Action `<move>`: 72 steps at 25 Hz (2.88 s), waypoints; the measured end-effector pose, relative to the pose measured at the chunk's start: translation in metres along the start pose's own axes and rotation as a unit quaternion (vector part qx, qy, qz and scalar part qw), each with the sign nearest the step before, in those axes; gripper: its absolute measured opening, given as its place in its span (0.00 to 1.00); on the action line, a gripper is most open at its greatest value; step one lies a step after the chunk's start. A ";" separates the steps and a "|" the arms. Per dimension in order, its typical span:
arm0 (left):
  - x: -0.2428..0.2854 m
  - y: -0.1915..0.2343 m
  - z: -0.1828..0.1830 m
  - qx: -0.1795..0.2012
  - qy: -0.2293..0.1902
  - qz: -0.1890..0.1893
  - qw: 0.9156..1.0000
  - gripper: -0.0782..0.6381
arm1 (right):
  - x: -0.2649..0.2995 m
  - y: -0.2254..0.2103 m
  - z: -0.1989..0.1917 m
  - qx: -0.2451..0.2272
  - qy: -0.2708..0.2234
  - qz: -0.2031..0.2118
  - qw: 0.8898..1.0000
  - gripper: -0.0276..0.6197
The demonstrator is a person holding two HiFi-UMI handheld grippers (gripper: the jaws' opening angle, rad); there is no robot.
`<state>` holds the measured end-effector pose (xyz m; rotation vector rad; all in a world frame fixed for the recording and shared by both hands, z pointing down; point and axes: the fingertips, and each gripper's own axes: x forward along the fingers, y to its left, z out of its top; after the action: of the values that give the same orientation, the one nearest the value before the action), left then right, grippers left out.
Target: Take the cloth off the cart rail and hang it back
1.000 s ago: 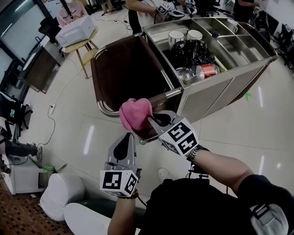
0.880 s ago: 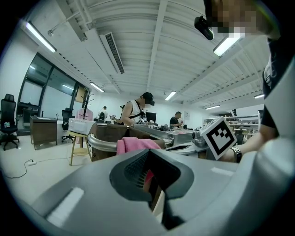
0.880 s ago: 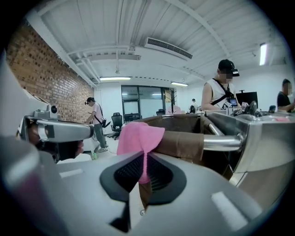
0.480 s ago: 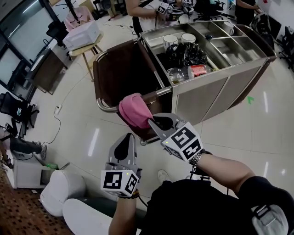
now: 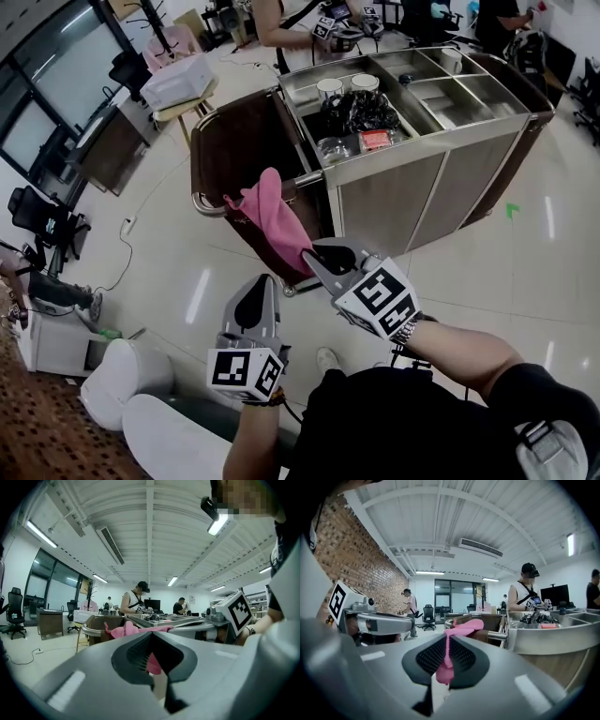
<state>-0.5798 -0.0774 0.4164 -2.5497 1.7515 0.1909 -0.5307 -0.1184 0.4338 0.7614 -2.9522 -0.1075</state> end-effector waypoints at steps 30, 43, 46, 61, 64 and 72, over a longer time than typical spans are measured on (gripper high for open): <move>-0.085 -0.086 0.038 0.024 -0.027 -0.018 0.999 0.11 | -0.128 0.080 0.047 -0.018 -0.046 -0.011 0.999 0.06; -0.115 -0.090 0.072 0.053 -0.046 -0.065 0.995 0.11 | -0.139 0.119 0.080 -0.029 -0.058 -0.049 0.997 0.06; -0.114 -0.089 0.073 0.056 -0.046 -0.070 0.995 0.11 | -0.137 0.119 0.080 -0.029 -0.058 -0.052 0.997 0.06; -0.112 -0.094 0.060 0.038 -0.049 -0.080 0.995 0.12 | -0.145 0.120 0.071 -0.032 -0.062 -0.062 0.996 0.06; -0.104 -0.098 0.057 0.038 -0.050 -0.090 0.994 0.14 | -0.145 0.112 0.069 -0.032 -0.064 -0.065 0.995 0.06; -0.076 -0.107 0.062 0.035 -0.043 -0.119 0.991 0.18 | -0.146 0.090 0.082 -0.030 -0.065 -0.081 0.994 0.06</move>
<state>-0.5120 0.0378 0.3612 -2.6283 1.3840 0.2234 -0.4551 0.0343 0.3502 1.0226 -2.9857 -0.2640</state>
